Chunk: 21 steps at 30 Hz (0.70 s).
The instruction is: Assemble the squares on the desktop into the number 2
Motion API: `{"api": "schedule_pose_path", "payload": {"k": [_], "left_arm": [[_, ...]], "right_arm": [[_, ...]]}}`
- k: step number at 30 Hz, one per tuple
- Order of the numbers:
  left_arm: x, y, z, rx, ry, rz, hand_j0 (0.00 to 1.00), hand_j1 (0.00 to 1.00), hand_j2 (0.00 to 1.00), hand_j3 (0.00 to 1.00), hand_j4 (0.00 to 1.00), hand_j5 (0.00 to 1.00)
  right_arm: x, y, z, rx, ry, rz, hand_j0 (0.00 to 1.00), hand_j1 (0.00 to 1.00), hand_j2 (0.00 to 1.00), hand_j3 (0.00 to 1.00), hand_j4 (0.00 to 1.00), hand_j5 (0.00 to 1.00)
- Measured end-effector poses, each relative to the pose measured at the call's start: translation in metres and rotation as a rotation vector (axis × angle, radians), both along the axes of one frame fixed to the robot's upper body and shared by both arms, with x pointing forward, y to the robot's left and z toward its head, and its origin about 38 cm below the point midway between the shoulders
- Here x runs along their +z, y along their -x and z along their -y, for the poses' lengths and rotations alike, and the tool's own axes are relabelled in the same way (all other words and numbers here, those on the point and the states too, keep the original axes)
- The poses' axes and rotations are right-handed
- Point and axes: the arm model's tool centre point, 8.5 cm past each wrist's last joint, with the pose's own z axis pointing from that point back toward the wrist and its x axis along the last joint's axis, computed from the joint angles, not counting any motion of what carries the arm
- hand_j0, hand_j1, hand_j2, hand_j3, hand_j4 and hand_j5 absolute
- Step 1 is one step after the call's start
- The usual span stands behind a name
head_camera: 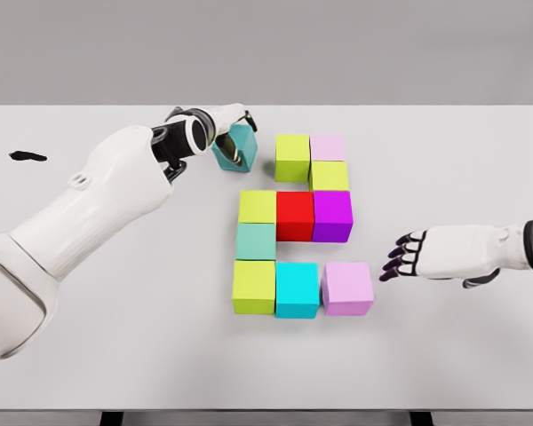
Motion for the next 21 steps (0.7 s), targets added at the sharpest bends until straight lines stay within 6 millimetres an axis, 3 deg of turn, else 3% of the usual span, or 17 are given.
{"api": "schedule_pose_path", "payload": {"k": [2,3,7,16,18,21], "left_arm": [[0.0,0.0,0.0,-0.001,0.001,0.0,0.94,0.94,0.94,0.94,0.94,0.94],[0.0,0.0,0.0,-0.001,0.002,-0.001,0.95,0.95,0.95,0.95,0.95,0.95],[0.0,0.0,0.0,0.0,0.002,-0.003,1.0,1.0,1.0,1.0,1.0,1.0],[0.005,0.001,-0.001,-0.007,0.004,0.007,1.0,1.0,1.0,1.0,1.0,1.0],[0.015,0.001,-0.011,-0.012,0.001,0.033,1.0,1.0,1.0,1.0,1.0,1.0],[0.035,0.0,-0.042,-0.009,0.016,0.058,1.0,1.0,1.0,1.0,1.0,1.0]], "right_arm": [[-0.001,0.0,-0.002,0.004,-0.005,-0.001,1.0,1.0,1.0,1.0,1.0,1.0],[-0.001,0.0,-0.004,0.006,-0.007,-0.002,1.0,1.0,1.0,1.0,1.0,1.0],[0.0,-0.002,-0.005,0.009,-0.011,0.003,1.0,1.0,1.0,1.0,1.0,1.0],[-0.009,0.003,-0.006,0.016,-0.004,-0.021,1.0,1.0,1.0,1.0,1.0,1.0],[-0.011,0.004,-0.008,0.02,-0.003,-0.028,1.0,1.0,1.0,1.0,1.0,1.0],[-0.013,0.005,-0.01,0.025,-0.006,-0.034,1.0,1.0,1.0,1.0,1.0,1.0]]}}
